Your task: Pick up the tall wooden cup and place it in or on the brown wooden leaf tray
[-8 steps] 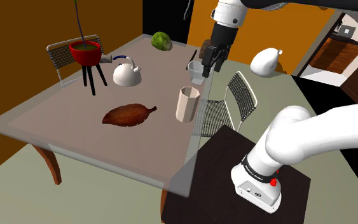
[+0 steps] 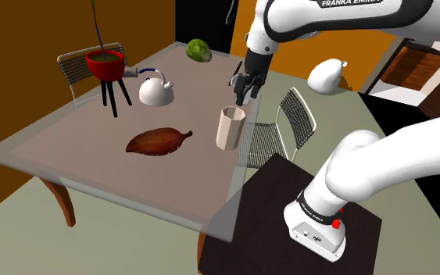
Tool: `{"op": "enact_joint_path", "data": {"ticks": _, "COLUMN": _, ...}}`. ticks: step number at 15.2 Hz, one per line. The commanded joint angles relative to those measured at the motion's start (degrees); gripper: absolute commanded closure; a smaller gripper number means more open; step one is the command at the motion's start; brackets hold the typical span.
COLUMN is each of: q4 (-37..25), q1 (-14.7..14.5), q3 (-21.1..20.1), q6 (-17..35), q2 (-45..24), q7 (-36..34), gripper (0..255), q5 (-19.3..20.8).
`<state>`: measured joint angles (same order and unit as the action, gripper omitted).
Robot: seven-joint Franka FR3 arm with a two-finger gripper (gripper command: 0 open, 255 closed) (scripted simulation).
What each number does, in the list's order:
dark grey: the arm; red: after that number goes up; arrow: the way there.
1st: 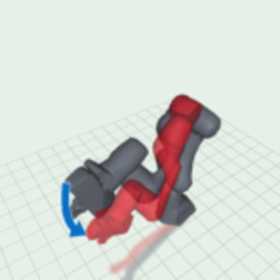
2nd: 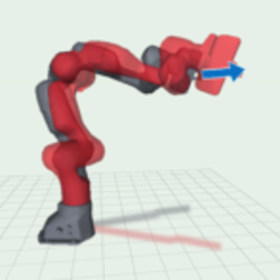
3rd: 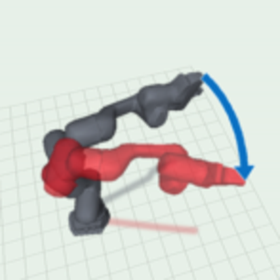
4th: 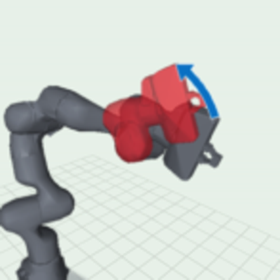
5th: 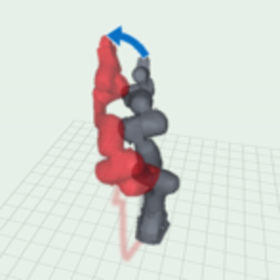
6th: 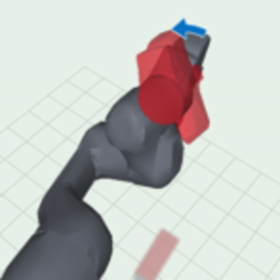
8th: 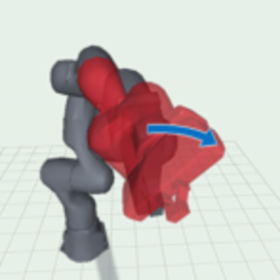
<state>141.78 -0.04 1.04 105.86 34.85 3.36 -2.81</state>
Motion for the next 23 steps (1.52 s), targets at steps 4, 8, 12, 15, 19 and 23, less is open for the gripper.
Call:
{"op": "enact_joint_path", "data": {"ticks": 4, "q4": 1.1, "q1": 0.8, "q3": 0.6, "q6": 9.8, "q2": -8.1, "q7": 0.8, "gripper": 0, "q5": 1.0}}
{"op": "enact_joint_path", "data": {"ticks": 8, "q4": 0.6, "q1": 1.5, "q3": 1.3, "q6": 17.5, "q2": -15.9, "q7": 1.5, "gripper": 0, "q5": 1.8}}
{"op": "enact_joint_path", "data": {"ticks": 12, "q4": -1.1, "q1": 2.1, "q3": 2.0, "q6": 24.2, "q2": -24.1, "q7": 2.1, "gripper": 0, "q5": 2.5}}
{"op": "enact_joint_path", "data": {"ticks": 15, "q4": -0.1, "q1": 2.1, "q3": 2.0, "q6": 26.8, "q2": -25.6, "q7": 2.2, "gripper": 0, "q5": 2.3}}
{"op": "enact_joint_path", "data": {"ticks": 19, "q4": 1.1, "q1": 2.0, "q3": 2.0, "q6": 30.2, "q2": -27.8, "q7": 2.3, "gripper": 0, "q5": 2.1}}
{"op": "enact_joint_path", "data": {"ticks": 23, "q4": 1.3, "q1": 2.0, "q3": 2.0, "q6": 30.7, "q2": -28.1, "q7": 2.3, "gripper": 0, "q5": 2.1}}
